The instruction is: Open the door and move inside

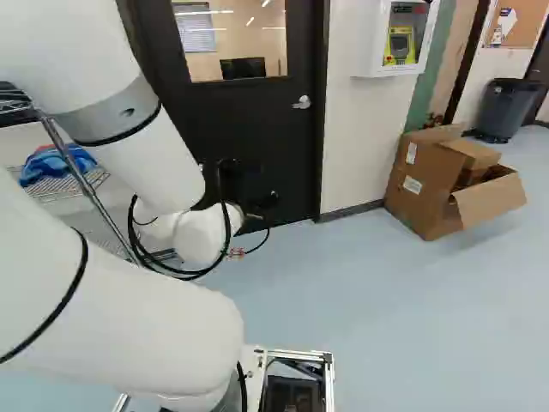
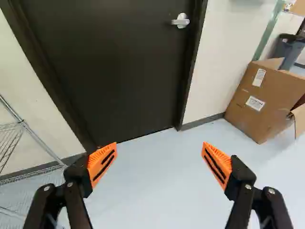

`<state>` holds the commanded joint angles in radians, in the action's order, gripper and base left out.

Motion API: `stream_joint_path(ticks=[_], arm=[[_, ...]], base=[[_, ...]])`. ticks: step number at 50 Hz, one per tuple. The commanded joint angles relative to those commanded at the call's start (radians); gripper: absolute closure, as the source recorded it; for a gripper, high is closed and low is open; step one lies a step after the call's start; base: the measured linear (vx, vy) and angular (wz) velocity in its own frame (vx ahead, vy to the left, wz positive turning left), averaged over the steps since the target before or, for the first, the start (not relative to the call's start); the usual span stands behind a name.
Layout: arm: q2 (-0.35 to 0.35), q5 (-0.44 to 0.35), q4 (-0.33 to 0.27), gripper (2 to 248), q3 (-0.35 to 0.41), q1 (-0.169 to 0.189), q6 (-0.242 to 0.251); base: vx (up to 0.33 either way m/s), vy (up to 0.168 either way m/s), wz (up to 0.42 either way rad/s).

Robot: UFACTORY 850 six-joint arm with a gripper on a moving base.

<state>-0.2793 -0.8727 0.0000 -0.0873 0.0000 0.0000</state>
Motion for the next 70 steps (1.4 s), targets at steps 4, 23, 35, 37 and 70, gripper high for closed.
stream_joint_path(ticks=[4, 23, 35, 37, 70], arm=[[0.000, 0.000, 0.000, 3, 0.000, 0.000, 0.000], [0.000, 0.000, 0.000, 3, 0.000, 0.000, 0.000], [0.000, 0.000, 0.000, 3, 0.000, 0.000, 0.000], [0.000, 0.000, 0.000, 3, 0.000, 0.000, 0.000], [0.000, 0.000, 0.000, 3, 0.000, 0.000, 0.000]], base=[[0.000, 0.000, 0.000], [-0.001, 0.014, 0.007], [0.057, 0.036, 0.072], [0.072, 0.016, 0.032], [0.107, -0.030, 0.009]])
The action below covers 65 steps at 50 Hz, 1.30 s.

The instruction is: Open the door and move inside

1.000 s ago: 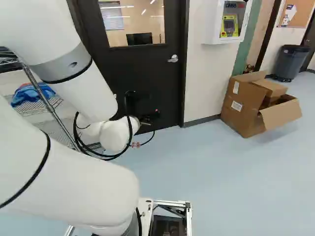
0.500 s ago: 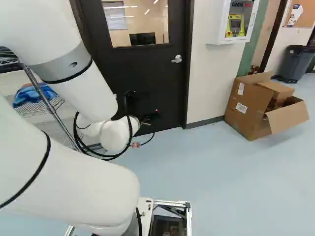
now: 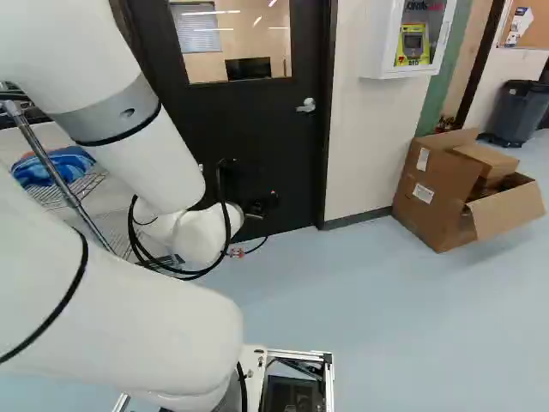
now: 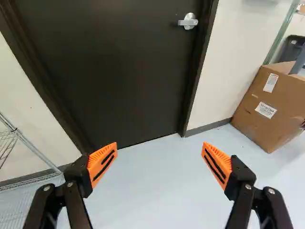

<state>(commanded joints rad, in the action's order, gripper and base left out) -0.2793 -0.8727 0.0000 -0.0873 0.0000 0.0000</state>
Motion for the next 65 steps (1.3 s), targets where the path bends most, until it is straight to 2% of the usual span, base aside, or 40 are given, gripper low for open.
stream_joint_path(ticks=[65], arm=[[0.000, 0.000, 0.000, 3, 0.000, 0.000, 0.000]], base=[[0.143, -0.076, 0.002]])
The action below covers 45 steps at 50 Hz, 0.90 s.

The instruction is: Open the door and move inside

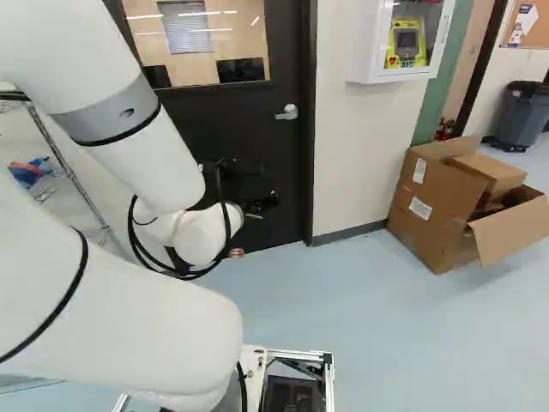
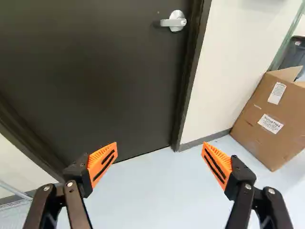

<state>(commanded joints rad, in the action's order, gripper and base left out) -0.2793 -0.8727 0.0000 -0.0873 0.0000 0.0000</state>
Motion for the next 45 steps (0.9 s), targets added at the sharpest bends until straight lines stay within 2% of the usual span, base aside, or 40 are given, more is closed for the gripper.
stream_joint_path(ticks=[15, 45], arm=[[0.000, 0.000, 0.000, 3, 0.000, 0.000, 0.000], [0.000, 0.000, 0.000, 3, 0.000, 0.000, 0.000]], base=[[0.156, -0.061, 0.112], [0.157, -0.029, 0.269]])
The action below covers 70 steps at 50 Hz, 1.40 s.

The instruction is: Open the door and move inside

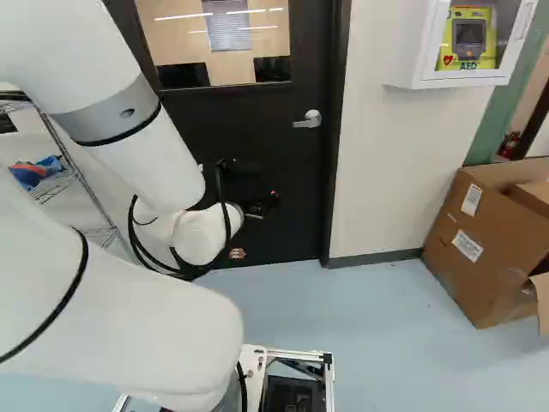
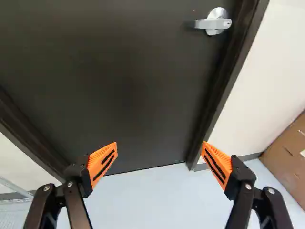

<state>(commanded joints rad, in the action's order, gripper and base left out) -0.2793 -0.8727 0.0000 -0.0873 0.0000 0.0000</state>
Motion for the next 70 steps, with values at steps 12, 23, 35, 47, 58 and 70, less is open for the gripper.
stream_joint_path(ticks=[12, 23, 35, 47, 58, 70], arm=[[0.000, 0.000, 0.000, 3, 0.000, 0.000, 0.000], [0.000, 0.000, 0.000, 3, 0.000, 0.000, 0.000], [0.000, 0.000, 0.000, 3, 0.000, 0.000, 0.000], [0.000, 0.000, 0.000, 3, 0.000, 0.000, 0.000], [0.000, 0.000, 0.000, 3, 0.000, 0.000, 0.000], [0.000, 0.000, 0.000, 3, 0.000, 0.000, 0.000]], base=[[0.150, -0.037, 0.153], [0.148, -0.058, 0.004], [0.144, -0.054, -0.014], [0.131, -0.034, -0.009], [0.122, -0.025, -0.020], [0.072, -0.001, -0.008]])
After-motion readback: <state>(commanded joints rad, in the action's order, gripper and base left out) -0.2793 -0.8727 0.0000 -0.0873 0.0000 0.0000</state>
